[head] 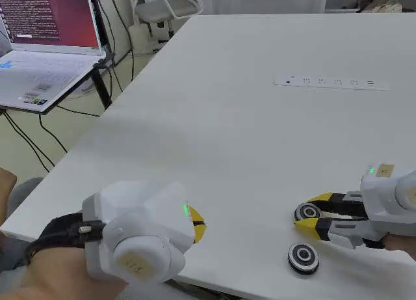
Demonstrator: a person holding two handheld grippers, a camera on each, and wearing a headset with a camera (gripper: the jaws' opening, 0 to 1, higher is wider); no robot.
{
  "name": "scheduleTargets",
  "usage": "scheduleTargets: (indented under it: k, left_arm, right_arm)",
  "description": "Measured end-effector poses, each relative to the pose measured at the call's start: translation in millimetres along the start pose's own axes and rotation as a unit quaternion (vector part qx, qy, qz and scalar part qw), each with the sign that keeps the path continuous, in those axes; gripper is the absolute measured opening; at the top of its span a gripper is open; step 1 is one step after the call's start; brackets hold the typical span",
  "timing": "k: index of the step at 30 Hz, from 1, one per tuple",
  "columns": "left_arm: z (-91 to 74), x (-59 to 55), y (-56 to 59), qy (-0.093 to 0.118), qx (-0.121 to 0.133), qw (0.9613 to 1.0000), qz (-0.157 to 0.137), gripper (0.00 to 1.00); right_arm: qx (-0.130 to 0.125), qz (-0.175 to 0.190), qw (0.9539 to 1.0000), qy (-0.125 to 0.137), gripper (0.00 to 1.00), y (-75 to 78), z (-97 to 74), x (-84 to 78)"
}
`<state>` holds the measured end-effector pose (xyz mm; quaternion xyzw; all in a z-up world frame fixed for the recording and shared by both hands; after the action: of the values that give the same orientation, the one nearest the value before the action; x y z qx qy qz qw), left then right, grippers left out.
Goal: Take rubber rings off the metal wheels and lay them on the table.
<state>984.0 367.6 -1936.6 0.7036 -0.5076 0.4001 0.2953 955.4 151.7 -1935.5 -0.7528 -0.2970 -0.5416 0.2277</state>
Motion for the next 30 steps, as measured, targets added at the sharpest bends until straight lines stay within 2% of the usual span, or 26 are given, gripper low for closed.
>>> scheduleTargets:
  k: [1, 5, 8, 12, 17, 22, 30]
  left_arm:
    - [-1.1, 8.2, 6.4, 0.004, -0.007, 1.0, 0.002, 0.59]
    - [2.9, 16.8, 14.7, 0.006, -0.022, 0.9997, 0.013, 0.66]
    - [5.9, 16.7, 18.1, 0.001, -0.028, 0.9995, 0.016, 0.7]
    - [8.3, 14.9, 20.1, 0.0, -0.033, 0.9994, 0.014, 0.76]
    - [5.8, 14.5, 16.9, 0.004, -0.03, 0.9995, 0.004, 0.82]
    - [2.2, 13.4, 13.4, 0.005, -0.024, 0.9997, -0.003, 0.84]
    - [-3.0, 10.6, 18.5, -0.003, -0.024, 0.9997, -0.003, 0.86]
  right_arm:
    - [-0.002, -0.001, 1.0, 0.0, 0.87, -1.5, -3.3, 0.5]
    - [-0.006, -0.001, 1.0, 0.0, 0.94, -5.4, -11.1, 1.1]
    - [-0.009, -0.005, 0.9999, -0.004, 0.99, -6.5, -13.8, -0.4]
    - [-0.011, -0.013, 0.9997, -0.014, 0.99, -6.7, -17.3, -4.4]
    - [-0.01, -0.034, 0.999, -0.028, 0.99, -5.1, -21.5, -8.7]
    - [-0.008, -0.041, 0.9985, -0.035, 0.99, -2.1, -24.6, -9.8]
    - [-0.007, -0.041, 0.9982, -0.044, 0.99, 0.1, -27.0, -13.3]
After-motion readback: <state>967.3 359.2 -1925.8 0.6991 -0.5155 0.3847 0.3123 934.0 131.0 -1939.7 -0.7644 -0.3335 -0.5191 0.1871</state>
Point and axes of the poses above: the centre of the closed fingertips' face, and the gripper's own axes: z roughly forward along the fingers, y roughly to its right, x roughly out of its top, the point moved 4 cm from there along -z, roughly backward along the fingers, and after that the axes turned 10 degrees about -x, right-handed, at the moved point
